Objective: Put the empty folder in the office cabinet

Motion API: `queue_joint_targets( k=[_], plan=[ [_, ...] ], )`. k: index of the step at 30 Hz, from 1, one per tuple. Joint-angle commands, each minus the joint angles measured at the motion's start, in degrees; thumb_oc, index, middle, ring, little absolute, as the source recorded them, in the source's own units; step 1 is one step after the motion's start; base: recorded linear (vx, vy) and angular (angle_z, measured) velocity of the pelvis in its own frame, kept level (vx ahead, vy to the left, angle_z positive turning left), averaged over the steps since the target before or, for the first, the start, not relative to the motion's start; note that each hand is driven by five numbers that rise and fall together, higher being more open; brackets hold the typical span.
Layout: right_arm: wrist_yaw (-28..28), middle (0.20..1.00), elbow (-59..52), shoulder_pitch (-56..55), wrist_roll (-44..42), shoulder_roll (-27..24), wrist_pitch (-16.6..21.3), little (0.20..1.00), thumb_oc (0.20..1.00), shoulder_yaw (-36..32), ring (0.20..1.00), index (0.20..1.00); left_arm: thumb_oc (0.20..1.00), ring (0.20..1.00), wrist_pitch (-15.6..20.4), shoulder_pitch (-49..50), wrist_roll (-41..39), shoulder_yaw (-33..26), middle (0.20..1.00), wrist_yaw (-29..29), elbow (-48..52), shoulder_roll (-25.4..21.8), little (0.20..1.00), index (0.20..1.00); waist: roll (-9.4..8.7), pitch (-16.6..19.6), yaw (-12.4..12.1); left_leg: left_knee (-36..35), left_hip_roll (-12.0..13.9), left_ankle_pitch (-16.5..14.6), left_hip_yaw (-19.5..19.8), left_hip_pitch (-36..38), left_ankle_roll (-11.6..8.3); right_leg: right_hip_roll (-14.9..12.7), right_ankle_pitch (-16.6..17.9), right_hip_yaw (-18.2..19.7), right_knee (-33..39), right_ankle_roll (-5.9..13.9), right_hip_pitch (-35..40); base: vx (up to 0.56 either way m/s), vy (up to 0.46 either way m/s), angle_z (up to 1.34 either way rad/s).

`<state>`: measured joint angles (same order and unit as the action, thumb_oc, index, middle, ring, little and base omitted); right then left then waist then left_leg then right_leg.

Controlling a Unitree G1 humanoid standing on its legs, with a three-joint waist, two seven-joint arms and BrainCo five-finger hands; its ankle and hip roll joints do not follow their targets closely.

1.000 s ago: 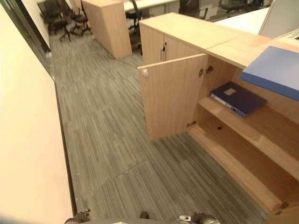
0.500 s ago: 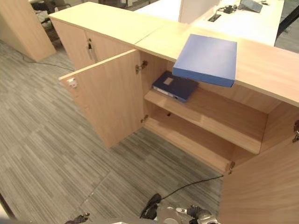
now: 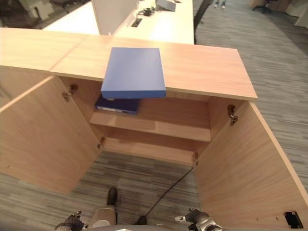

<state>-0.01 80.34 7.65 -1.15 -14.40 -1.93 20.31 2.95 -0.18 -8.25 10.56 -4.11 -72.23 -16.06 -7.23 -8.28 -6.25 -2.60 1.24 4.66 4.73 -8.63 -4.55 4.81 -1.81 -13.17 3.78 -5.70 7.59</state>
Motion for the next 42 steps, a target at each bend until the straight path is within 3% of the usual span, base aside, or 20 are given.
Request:
queue_joint_targets(
  k=[1, 5, 15, 17, 19, 20, 23, 24, 26, 29, 30, 31, 32, 33, 37, 42],
  plan=[
    [-0.1, 1.0, -0.6, 0.6, -1.6, -1.8, 0.3, 1.0, 1.0, -0.9, 1.0, 1.0, 1.0, 1.0, 1.1, -2.4, 3.6, 4.8, 1.0, 0.8, -1.1, 3.8, 1.0, 1.0, 5.75, 1.0, 0.8, 1.9, 2.6, -1.3, -3.2, 6.1, 1.37, -8.2, 0.9, -5.0, -0.5, 7.73, -0.4, 0.16, 0.229, -0.51],
    [0.0, 1.0, -0.6, 0.3, -0.3, -1.4, 0.0, 1.0, 1.0, -0.5, 1.0, 1.0, 1.0, 1.0, 1.3, -3.1, 5.2, 6.6, 1.0, 1.0, 1.1, 3.2, 1.0, 1.0, 6.7, 2.7, 2.1, -2.4, 1.0, -1.4, -5.3, 9.9, 2.45, -9.1, 1.9, -2.7, 0.1, 8.89, -0.5, 0.14, 0.194, -0.36],
    [0.3, 1.0, -1.2, -0.7, 0.3, 0.0, 0.0, 1.0, 1.0, 0.1, 1.0, 1.0, 1.0, 1.0, 1.5, -2.7, 1.7, 5.3, 1.0, 1.5, 3.2, 3.8, 1.0, 1.0, 6.04, 3.8, 2.5, -2.4, -0.4, -3.4, -6.5, 11.6, 3.55, -10.2, 2.9, -1.8, 1.2, 10.32, 0.3, 0.04, 0.042, -0.14],
    [0.2, 1.0, -0.9, -1.4, 0.0, 0.3, -0.1, 1.0, 1.0, -0.4, 1.0, 1.0, 1.0, 1.0, 1.4, -1.9, -2.2, 3.4, 1.0, 1.5, 3.1, 4.5, 1.0, 1.0, 5.81, 4.1, 2.5, -2.4, -0.6, -3.5, -6.3, 11.7, 3.63, -10.3, 2.8, -2.0, 1.2, 10.5, 0.3, 0.05, 0.003, 0.02],
    [0.0, 1.0, -0.3, -1.9, -2.1, 0.5, -0.3, 1.0, 1.0, -2.1, 1.0, 1.0, 1.0, 1.0, 2.4, 0.7, -12.6, 0.0, 1.0, 0.9, 12.6, 4.9, 1.0, 1.0, 5.78, 3.9, 2.3, -2.4, -0.7, -3.5, -6.1, 11.7, 3.71, -10.4, 2.9, -2.4, 1.2, 10.78, 0.5, 0.03, 0.001, 0.01],
    [0.0, 1.0, -0.3, -1.9, -2.1, 0.5, -0.3, 1.0, 1.0, -2.1, 1.0, 1.0, 1.0, 1.0, 2.4, 0.8, -12.6, 0.0, 1.0, 0.9, 12.6, 4.9, 1.0, 1.0, 5.76, 4.1, 2.3, -2.4, -0.7, -3.4, -6.0, 11.5, 3.73, -10.4, 2.9, -2.4, 1.2, 10.79, 0.3, 0.0, 0.0, 0.0],
    [0.1, 1.0, -1.6, -2.8, -4.1, 0.3, -0.4, 1.0, 1.0, -4.4, 1.0, 1.0, 1.0, 1.0, 2.9, 8.4, -19.7, -4.6, 1.0, 0.5, 35.5, 2.9, 1.0, 1.0, 5.75, 4.0, 1.8, -2.4, -0.7, -3.3, -5.9, 11.1, 3.88, -10.5, 3.0, -2.8, 1.2, 10.99, 0.1, 0.01, 0.001, 0.06],
    [0.1, 1.0, -1.9, -3.3, -4.5, 0.3, -0.4, 1.0, 1.0, -5.3, 1.0, 1.0, 1.0, 1.0, 3.1, 11.1, -18.7, -6.6, 1.0, 0.0, 42.0, 2.1, 1.0, 1.0, 5.76, 4.1, 1.6, -2.4, -0.8, -3.4, -5.8, 11.0, 3.91, -10.5, 3.0, -2.9, 1.2, 11.02, 0.1, 0.01, -0.006, 0.04],
    [-0.1, 1.0, -2.3, -4.5, -5.6, 0.9, -0.6, 1.0, 1.0, -7.1, 1.0, 1.0, 1.0, 1.0, 3.4, 15.0, -8.2, -12.6, 1.0, -3.7, 54.3, -1.2, 1.0, 1.0, 5.58, 3.7, 0.8, -2.4, -0.7, -4.0, -5.5, 11.2, 3.82, -10.4, 2.5, -3.0, 1.2, 11.1, 0.5, 0.02, -0.016, 0.07],
    [-1.2, 1.0, -3.0, -5.5, -5.7, 1.8, -0.6, 1.0, 1.0, -7.3, 1.0, 1.0, 1.0, 1.0, 4.3, 15.9, 2.5, -17.8, 1.0, -8.0, 63.6, -4.1, 1.0, 1.0, 5.09, 3.5, 0.0, -2.4, -0.7, -4.1, -5.2, 11.0, 3.67, -10.5, 2.3, -3.4, 1.2, 11.13, 0.4, 0.01, -0.026, 0.12],
    [-1.3, 1.0, -3.0, -5.5, -5.6, 1.9, -0.6, 1.0, 1.0, -7.2, 1.0, 1.0, 1.0, 1.0, 4.0, 16.3, 2.8, -18.1, 1.0, -8.0, 64.2, -4.0, 1.0, 1.0, 4.97, 3.6, 0.1, -2.4, -0.8, -4.1, -5.2, 10.9, 3.67, -10.5, 2.3, -3.4, 1.2, 11.13, 0.4, 0.02, -0.024, 0.04],
    [-2.6, 1.0, -3.6, -6.0, -5.8, 2.3, -0.3, 1.0, 1.0, -7.4, 1.0, 1.0, 1.0, 1.0, 5.2, 16.3, 9.8, -21.7, 1.0, -12.1, 71.1, -5.9, 1.0, 1.0, 4.73, 3.4, -0.4, -2.4, -0.7, -4.7, -5.2, 11.3, 3.46, -10.4, 2.0, -3.6, 1.2, 11.21, 0.8, 0.0, 0.0, 0.0],
    [-2.6, 1.0, -3.6, -6.0, -5.8, 2.4, -0.3, 1.0, 1.0, -7.3, 1.0, 1.0, 1.0, 1.0, 4.9, 16.5, 9.9, -21.9, 1.0, -12.1, 71.6, -5.8, 1.0, 1.0, 4.63, 3.5, -0.3, -2.4, -0.7, -4.3, -5.1, 11.0, 3.52, -10.5, 2.3, -3.7, 1.2, 11.2, 0.5, 0.03, -0.034, 0.01],
    [-3.8, 1.0, -3.5, -6.2, -5.9, 2.9, 0.0, 1.0, 1.0, -7.1, 1.0, 1.0, 1.0, 1.0, 6.1, 15.3, 17.7, -24.4, 1.0, -15.9, 77.9, -8.2, 1.0, 1.0, 4.37, 3.4, -0.6, -2.4, -0.6, -4.9, -5.1, 11.4, 3.31, -10.5, 1.9, -3.8, 1.2, 11.3, 0.9, 0.0, -0.019, 0.05],
    [-4.4, 1.0, -2.3, -5.0, -5.8, 3.9, 0.3, 1.0, 1.0, -5.8, 1.0, 1.0, 1.0, 1.0, 6.8, 9.4, 24.3, -23.8, 1.0, -18.0, 85.1, -13.4, 1.0, 1.0, 4.26, 3.6, -0.6, -2.4, -0.7, -4.8, -5.4, 11.7, 3.2, -10.7, 2.2, -4.0, 1.2, 11.5, 1.2, 0.0, 0.0, 0.01],
    [-3.0, 1.0, -0.7, -3.0, -5.2, 5.2, -0.1, 1.0, 1.0, -4.0, 1.0, 1.0, 1.0, 1.0, 9.4, -3.8, 27.2, -15.4, 1.0, -11.5, 94.8, -20.1, 1.0, 1.0, 4.88, 4.9, 1.0, -2.4, -0.7, -5.4, -5.9, 13.0, 3.11, -11.0, 2.3, -3.9, 1.2, 11.81, 2.1, 0.04, 0.025, -0.03]
  ],
)
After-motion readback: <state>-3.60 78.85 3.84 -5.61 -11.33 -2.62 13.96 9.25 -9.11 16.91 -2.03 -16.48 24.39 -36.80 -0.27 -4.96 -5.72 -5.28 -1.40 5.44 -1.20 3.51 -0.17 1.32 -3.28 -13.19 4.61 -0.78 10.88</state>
